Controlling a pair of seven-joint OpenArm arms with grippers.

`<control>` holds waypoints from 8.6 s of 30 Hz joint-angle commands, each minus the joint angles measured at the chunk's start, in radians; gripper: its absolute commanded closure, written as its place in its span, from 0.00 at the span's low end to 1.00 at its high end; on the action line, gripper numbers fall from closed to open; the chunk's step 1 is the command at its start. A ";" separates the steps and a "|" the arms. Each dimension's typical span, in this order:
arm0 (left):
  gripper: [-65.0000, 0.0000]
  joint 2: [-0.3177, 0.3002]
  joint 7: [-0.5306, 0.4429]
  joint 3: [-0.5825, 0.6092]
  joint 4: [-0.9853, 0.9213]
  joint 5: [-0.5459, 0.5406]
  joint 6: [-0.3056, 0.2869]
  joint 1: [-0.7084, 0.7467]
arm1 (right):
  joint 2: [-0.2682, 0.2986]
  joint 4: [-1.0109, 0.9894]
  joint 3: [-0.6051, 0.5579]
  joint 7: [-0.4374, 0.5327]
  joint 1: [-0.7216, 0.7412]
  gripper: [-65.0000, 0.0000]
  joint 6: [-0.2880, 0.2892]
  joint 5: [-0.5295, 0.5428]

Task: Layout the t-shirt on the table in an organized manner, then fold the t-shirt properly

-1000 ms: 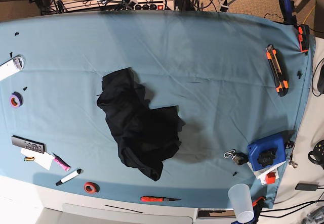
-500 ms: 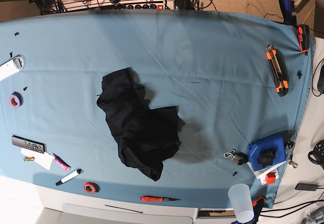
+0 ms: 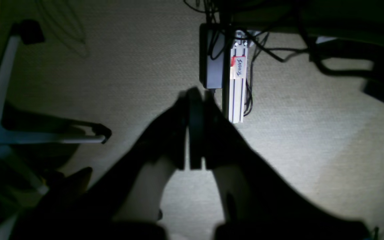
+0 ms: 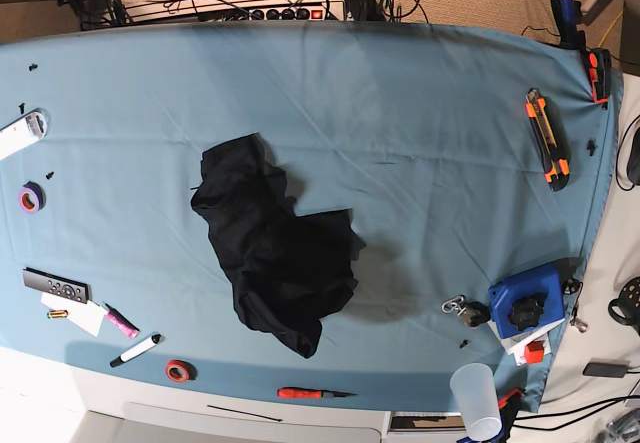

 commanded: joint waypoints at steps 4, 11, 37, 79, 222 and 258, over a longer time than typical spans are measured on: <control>1.00 -0.004 0.026 -0.002 0.183 -0.002 -0.003 0.087 | 0.010 0.177 0.131 -0.048 -0.075 1.00 0.004 0.081; 1.00 -0.004 0.211 -0.002 0.497 -0.003 -0.003 0.134 | 0.010 0.467 0.316 -0.159 -0.132 1.00 0.061 0.232; 1.00 -0.002 0.361 0.000 0.930 0.001 -0.004 -0.143 | 0.010 0.819 0.528 -0.198 -0.002 1.00 0.112 0.296; 0.46 -0.002 0.282 0.002 0.929 0.035 -0.122 -0.272 | -0.315 0.379 0.308 -0.106 0.642 0.58 0.047 0.188; 1.00 0.361 0.436 0.517 -0.085 0.194 0.287 -1.269 | -0.287 0.284 0.877 -0.121 0.704 1.00 0.008 0.093; 1.00 -0.030 0.815 -0.109 0.363 -0.500 -0.058 -1.128 | -0.156 0.284 0.877 -0.227 1.032 1.00 0.116 0.337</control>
